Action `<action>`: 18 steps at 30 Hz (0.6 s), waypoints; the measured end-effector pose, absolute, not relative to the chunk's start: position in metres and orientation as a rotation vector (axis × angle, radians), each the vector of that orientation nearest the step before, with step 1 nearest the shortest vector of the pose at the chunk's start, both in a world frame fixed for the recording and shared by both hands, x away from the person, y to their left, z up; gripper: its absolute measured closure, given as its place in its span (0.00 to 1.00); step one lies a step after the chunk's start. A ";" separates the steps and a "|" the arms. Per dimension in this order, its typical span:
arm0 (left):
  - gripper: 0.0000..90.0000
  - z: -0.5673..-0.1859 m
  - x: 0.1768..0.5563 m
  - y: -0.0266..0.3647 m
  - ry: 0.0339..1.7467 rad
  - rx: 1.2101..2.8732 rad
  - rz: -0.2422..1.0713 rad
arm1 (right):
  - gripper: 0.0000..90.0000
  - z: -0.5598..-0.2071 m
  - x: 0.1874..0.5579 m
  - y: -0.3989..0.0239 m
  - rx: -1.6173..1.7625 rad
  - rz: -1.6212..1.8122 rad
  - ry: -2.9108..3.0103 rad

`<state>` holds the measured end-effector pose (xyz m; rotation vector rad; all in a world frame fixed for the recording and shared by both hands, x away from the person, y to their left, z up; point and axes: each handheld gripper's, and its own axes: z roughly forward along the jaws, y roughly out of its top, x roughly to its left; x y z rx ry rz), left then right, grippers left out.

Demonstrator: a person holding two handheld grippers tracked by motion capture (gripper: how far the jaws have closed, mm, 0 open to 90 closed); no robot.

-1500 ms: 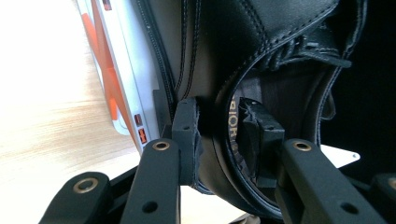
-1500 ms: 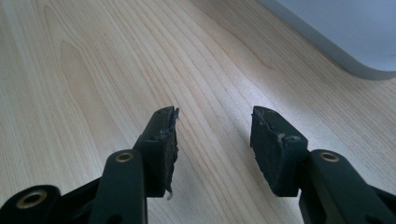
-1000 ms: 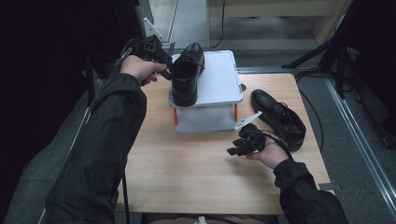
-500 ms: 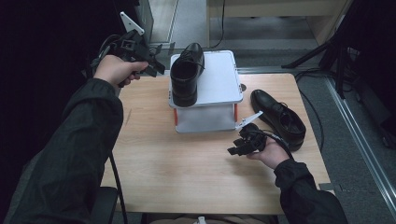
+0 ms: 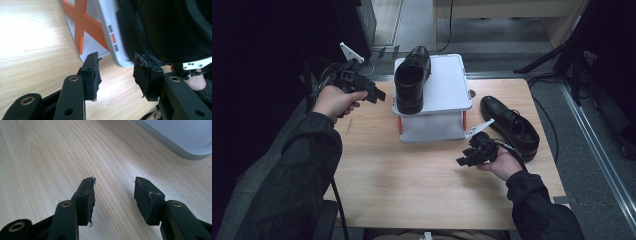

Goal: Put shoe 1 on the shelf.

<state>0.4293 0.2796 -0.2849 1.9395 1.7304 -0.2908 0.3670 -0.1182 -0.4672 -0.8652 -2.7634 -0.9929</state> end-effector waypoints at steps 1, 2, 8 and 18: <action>0.62 -0.289 0.429 0.280 1.736 1.944 -0.293 | 0.57 -0.467 0.367 -0.118 -0.869 -0.991 -2.764; 0.62 -0.295 0.429 0.281 1.741 1.948 -0.284 | 0.57 -0.467 0.367 -0.118 -0.867 -0.991 -2.764; 0.63 -0.322 0.424 0.285 1.758 1.947 -0.290 | 0.57 -0.467 0.368 -0.118 -0.874 -0.991 -2.757; 0.60 -0.362 0.410 0.286 1.749 1.943 -0.293 | 0.57 -0.466 0.367 -0.118 -0.871 -1.012 -2.749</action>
